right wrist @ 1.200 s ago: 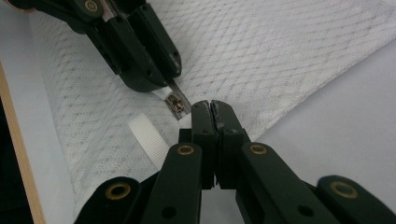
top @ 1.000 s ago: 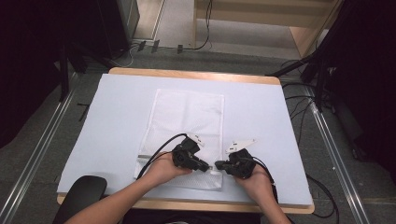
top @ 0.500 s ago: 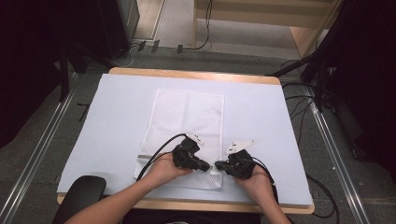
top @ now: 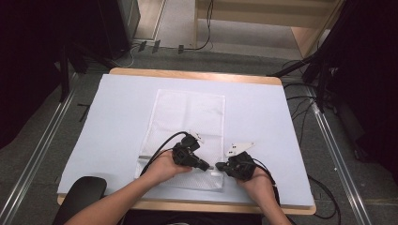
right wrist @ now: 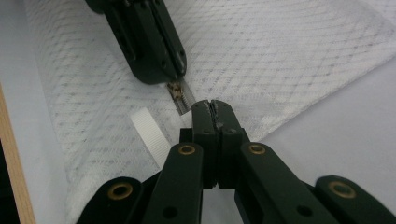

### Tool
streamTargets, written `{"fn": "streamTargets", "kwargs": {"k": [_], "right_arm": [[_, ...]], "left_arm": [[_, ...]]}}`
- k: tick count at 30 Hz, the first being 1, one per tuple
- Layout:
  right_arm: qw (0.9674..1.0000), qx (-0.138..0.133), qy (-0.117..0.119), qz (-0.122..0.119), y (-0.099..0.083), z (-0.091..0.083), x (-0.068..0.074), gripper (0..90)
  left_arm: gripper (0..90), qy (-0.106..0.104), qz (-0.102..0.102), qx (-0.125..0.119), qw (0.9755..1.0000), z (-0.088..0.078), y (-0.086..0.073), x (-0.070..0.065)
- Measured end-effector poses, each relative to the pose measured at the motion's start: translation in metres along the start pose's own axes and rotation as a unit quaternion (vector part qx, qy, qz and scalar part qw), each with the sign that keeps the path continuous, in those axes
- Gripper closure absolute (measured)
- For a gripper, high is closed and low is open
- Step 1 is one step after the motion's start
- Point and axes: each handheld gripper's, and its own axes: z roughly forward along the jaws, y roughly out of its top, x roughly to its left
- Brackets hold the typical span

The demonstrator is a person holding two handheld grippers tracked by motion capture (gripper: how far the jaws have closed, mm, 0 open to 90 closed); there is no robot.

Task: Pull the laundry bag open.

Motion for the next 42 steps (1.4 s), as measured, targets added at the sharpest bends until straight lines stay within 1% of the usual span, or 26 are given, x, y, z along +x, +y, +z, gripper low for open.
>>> {"fn": "streamTargets", "kwargs": {"k": [2, 3, 4, 7, 10, 11, 12, 15, 16, 18, 19, 23, 24, 25, 27, 28, 29, 32, 33, 35, 36, 37, 38, 41, 42], "right_arm": [[1.0, 0.0, 0.004, 0.004, 0.0, 0.0, -0.001, 90.0], [1.0, -0.001, 0.004, 0.006, 0.0, 0.0, -0.001, 90.0], [0.9999, -0.002, 0.006, 0.008, -0.001, 0.0, -0.001, 90.0], [0.9999, -0.002, 0.007, 0.008, -0.001, 0.0, -0.002, 90.0], [0.9999, -0.003, 0.009, 0.008, -0.001, 0.0, -0.002, 90.0], [0.9999, -0.003, 0.009, 0.009, -0.001, 0.0, -0.003, 90.0], [0.9999, -0.003, 0.01, 0.01, -0.001, 0.0, -0.003, 90.0], [0.9999, -0.004, 0.013, 0.008, -0.001, 0.0, -0.004, 90.0], [0.9998, -0.005, 0.014, 0.009, -0.001, 0.0, -0.004, 90.0], [0.9998, -0.004, 0.016, 0.01, -0.001, 0.0, -0.004, 90.0], [0.9998, -0.005, 0.017, 0.01, -0.001, 0.0, -0.005, 90.0], [0.9997, -0.003, 0.021, 0.01, -0.001, 0.0, -0.006, 90.0], [0.9997, -0.002, 0.021, 0.01, -0.001, 0.0, -0.006, 90.0], [0.9997, -0.001, 0.023, 0.01, -0.001, 0.0, -0.006, 90.0], [0.9996, -0.001, 0.025, 0.011, 0.0, 0.0, -0.007, 90.0], [0.9996, -0.001, 0.025, 0.011, 0.0, 0.001, -0.007, 90.0], [0.9996, -0.001, 0.025, 0.01, 0.0, 0.001, -0.007, 90.0], [0.9996, -0.002, 0.026, 0.008, 0.0, 0.001, -0.007, 90.0], [0.9996, -0.002, 0.027, 0.009, 0.0, 0.001, -0.007, 90.0], [0.9996, 0.0, 0.027, 0.01, 0.0, 0.001, -0.007, 90.0], [0.9996, 0.0, 0.028, 0.007, 0.001, 0.001, -0.008, 90.0], [0.9996, -0.001, 0.027, 0.005, 0.001, 0.001, -0.007, 90.0], [0.9997, 0.002, 0.026, 0.002, 0.001, 0.001, -0.007, 90.0], [0.9997, 0.003, 0.026, 0.001, 0.002, 0.002, -0.007, 90.0], [0.9996, 0.003, 0.027, 0.0, 0.002, 0.002, -0.007, 90.0]], "left_arm": [[88.1, -0.005, -0.007, -0.002, 1.0, -0.003, -0.001, 0.002], [88.0, -0.01, -0.009, 0.001, 0.9999, -0.004, -0.001, 0.004], [88.1, -0.009, -0.01, -0.001, 0.9999, -0.005, -0.001, 0.004], [88.0, -0.011, -0.008, -0.002, 0.9999, -0.008, -0.001, 0.005], [88.0, -0.013, -0.01, 0.0, 0.9999, -0.009, -0.002, 0.007], [88.0, -0.013, -0.007, 0.003, 0.9999, -0.009, -0.002, 0.006], [88.0, -0.014, -0.01, 0.003, 0.9998, -0.009, -0.002, 0.006], [88.0, -0.013, -0.009, 0.004, 0.9999, -0.01, -0.002, 0.006], [88.0, -0.017, -0.011, 0.004, 0.9998, -0.011, -0.003, 0.007], [88.1, -0.017, -0.009, 0.006, 0.9998, -0.012, -0.003, 0.007], [88.1, -0.013, -0.008, 0.007, 0.9999, -0.012, -0.004, 0.007], [88.1, -0.015, -0.018, 0.006, 0.9997, -0.017, -0.006, 0.01], [88.1, -0.018, -0.018, 0.004, 0.9997, -0.018, -0.006, 0.011], [88.1, -0.019, -0.021, 0.002, 0.9996, -0.019, -0.006, 0.01], [88.1, -0.014, -0.012, 0.004, 0.9998, -0.019, -0.007, 0.008], [88.1, -0.014, -0.012, 0.005, 0.9998, -0.019, -0.007, 0.008], [88.1, -0.01, -0.011, 0.006, 0.9999, -0.019, -0.007, 0.008], [88.2, -0.013, -0.02, 0.003, 0.9997, -0.024, -0.009, 0.011], [88.2, -0.015, -0.018, 0.006, 0.9997, -0.025, -0.009, 0.012], [88.2, -0.012, -0.019, 0.003, 0.9997, -0.027, -0.01, 0.01], [88.2, -0.015, -0.017, 0.004, 0.9997, -0.027, -0.01, 0.01], [88.2, -0.008, -0.015, 0.005, 0.9999, -0.028, -0.01, 0.01], [88.2, -0.006, -0.014, 0.01, 0.9998, -0.029, -0.011, 0.011], [88.2, -0.007, -0.025, 0.004, 0.9996, -0.037, -0.014, 0.016], [88.2, -0.004, -0.025, 0.003, 0.9997, -0.04, -0.015, 0.017]]}}
